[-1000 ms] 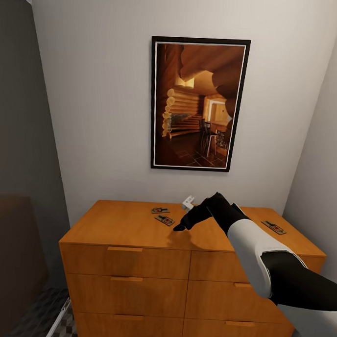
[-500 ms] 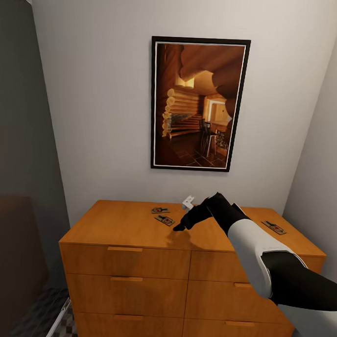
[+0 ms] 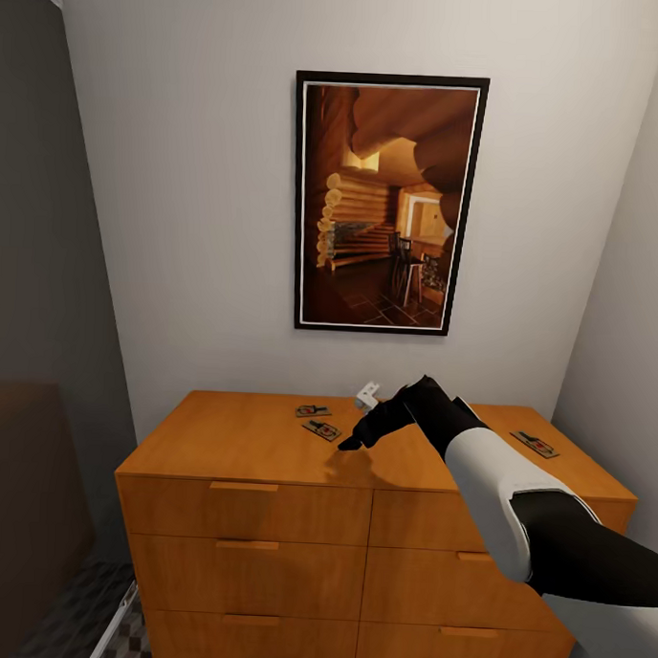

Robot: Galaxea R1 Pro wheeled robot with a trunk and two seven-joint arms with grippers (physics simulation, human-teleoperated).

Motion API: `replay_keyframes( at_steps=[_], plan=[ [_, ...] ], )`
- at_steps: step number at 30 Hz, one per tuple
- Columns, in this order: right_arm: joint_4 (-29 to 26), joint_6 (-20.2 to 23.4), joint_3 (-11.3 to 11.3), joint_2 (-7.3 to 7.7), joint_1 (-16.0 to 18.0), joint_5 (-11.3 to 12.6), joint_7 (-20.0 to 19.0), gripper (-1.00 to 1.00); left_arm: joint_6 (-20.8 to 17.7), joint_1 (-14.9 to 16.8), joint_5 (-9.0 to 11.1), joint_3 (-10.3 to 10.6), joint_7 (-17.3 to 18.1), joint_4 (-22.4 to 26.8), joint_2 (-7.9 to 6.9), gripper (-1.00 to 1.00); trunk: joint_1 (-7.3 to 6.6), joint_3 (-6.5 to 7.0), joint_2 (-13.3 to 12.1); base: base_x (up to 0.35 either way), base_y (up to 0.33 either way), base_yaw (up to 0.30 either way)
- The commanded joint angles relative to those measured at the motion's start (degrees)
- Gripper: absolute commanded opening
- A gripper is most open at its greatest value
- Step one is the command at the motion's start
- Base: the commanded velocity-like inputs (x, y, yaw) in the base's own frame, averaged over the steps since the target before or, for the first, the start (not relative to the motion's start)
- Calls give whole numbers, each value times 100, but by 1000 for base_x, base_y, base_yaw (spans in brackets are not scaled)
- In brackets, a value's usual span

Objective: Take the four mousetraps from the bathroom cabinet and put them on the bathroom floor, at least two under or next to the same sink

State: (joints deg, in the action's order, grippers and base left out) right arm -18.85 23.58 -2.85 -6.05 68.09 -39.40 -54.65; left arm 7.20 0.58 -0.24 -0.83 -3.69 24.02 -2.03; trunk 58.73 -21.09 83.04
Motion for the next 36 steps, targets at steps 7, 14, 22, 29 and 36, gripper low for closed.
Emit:
replay_keyframes(
  at_steps=[7, 14, 22, 29, 36],
  plan=[
    [-13, 42, -14, -1, 2, -9, -18, 100, 18, 3, -3, -5, -9, -3, 1, 100, 0, -7, 4, 0, 0, 0],
    [-93, 48, -11, -1, 2, -7, -11, 100, 18, 3, -3, -5, -9, -3, 3, 100, 0, -7, 4, 0, 0, 0],
    [-190, 50, -20, -1, 2, -8, -12, 100, 18, 3, -3, -5, -9, -3, 1, 100, 0, -7, 4, 0, 0, 0],
    [-207, 50, -22, -1, 2, -7, -13, 100, 18, 3, -3, -5, -9, -3, 1, 100, 0, -7, 4, 0, 0, 84],
    [-212, 50, -23, -1, 2, -10, -11, 100, 18, 3, -3, -5, -9, -3, 4, 100, 0, -7, 4, 0, 0, 228]
  ],
)
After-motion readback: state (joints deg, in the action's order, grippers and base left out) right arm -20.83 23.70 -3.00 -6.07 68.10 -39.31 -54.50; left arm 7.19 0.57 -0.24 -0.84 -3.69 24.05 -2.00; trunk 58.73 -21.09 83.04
